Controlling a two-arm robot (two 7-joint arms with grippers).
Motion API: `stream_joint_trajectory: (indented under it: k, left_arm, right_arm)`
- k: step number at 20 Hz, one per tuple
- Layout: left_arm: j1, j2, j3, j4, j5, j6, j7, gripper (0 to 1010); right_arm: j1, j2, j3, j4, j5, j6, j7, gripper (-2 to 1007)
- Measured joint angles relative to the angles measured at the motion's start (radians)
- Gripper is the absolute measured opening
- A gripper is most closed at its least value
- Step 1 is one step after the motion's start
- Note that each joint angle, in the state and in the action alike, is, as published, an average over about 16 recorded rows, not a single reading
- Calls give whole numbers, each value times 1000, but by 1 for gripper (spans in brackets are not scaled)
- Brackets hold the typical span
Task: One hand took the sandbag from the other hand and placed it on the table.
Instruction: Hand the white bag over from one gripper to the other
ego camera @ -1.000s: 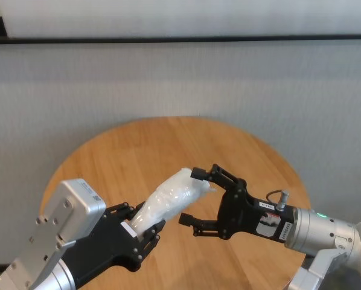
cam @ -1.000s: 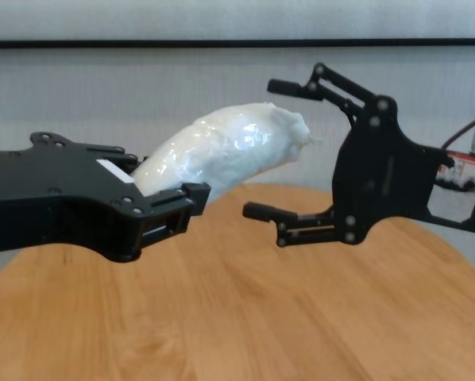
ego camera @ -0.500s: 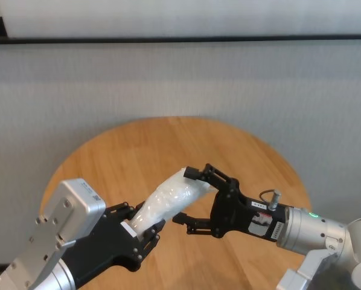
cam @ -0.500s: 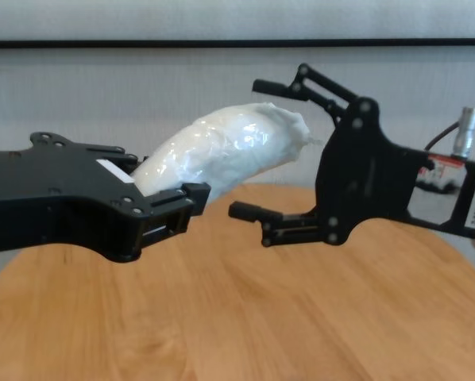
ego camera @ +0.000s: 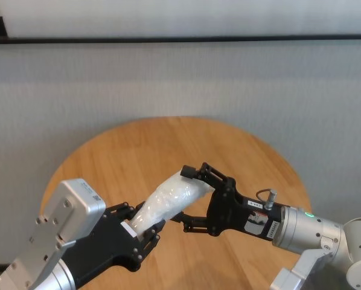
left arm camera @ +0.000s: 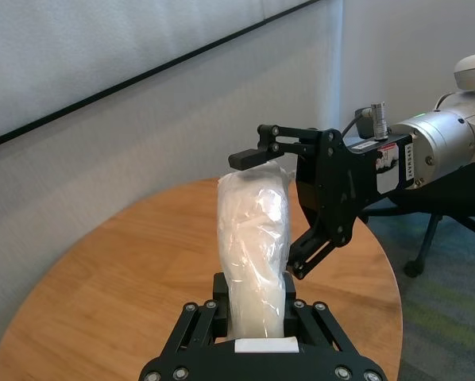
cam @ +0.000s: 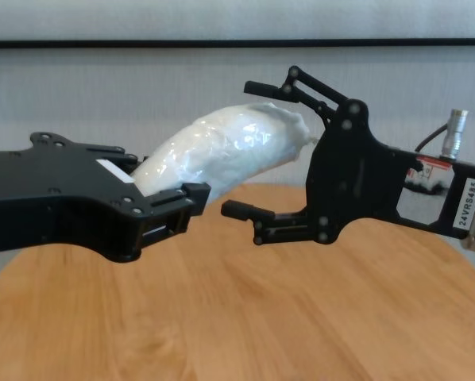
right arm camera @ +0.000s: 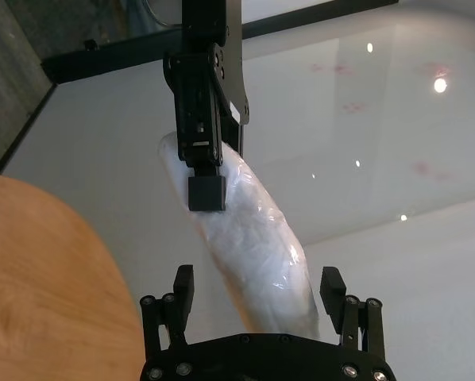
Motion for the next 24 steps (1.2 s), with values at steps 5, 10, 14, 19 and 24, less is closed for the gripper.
stream_joint_trajectory:
  k: [5,10,14,19,24]
  left_arm:
    - [0,0,0,0,0,0,0,383]
    - [0,0,0,0,0,0,0,383]
    - [0,0,0,0,0,0,0,383]
    - [0,0,0,0,0,0,0,383]
    - [0,0,0,0,0,0,0,383]
  right_arm:
    - [2,0,-5,2,-10,4,-22,1000]
    - [4,0,-12,4,-17,9,-42,1000]
    - [7,1,-18,6,-24,14,-53,1000]
    - [8,5,-27,5,-20,29,-55,1000]
    - [8,9,-34,2,-13,43,-52,1000]
